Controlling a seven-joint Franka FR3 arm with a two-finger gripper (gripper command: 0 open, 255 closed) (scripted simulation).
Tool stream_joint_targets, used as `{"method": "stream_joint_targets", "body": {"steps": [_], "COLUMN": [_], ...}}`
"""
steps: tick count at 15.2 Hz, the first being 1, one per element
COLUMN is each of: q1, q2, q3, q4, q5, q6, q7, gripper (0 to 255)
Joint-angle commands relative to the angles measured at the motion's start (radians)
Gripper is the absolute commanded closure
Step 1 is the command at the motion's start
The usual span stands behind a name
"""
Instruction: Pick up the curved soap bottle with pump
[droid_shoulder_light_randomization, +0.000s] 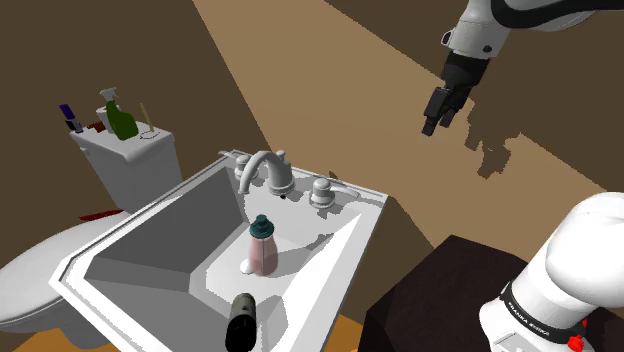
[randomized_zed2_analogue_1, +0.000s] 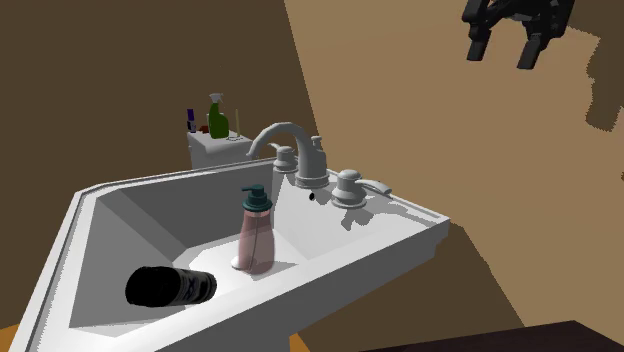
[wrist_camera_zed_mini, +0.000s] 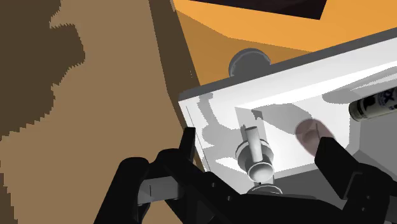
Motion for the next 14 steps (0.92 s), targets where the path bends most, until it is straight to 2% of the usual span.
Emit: {"method": "stream_joint_targets", "body": {"steps": [1,8,14], "q1": [0.000,0.058,0.102], "q2": [0.000,0.100,0.244], "q3": [0.000,0.104,0.196], "q4": [0.000,-0.090,-0.112], "q5": [0.000,0.065,0.104], "q6": [0.000,0.235,0.442], "q7": [0.000,0.068,0.126], "gripper": [0,0,0]}}
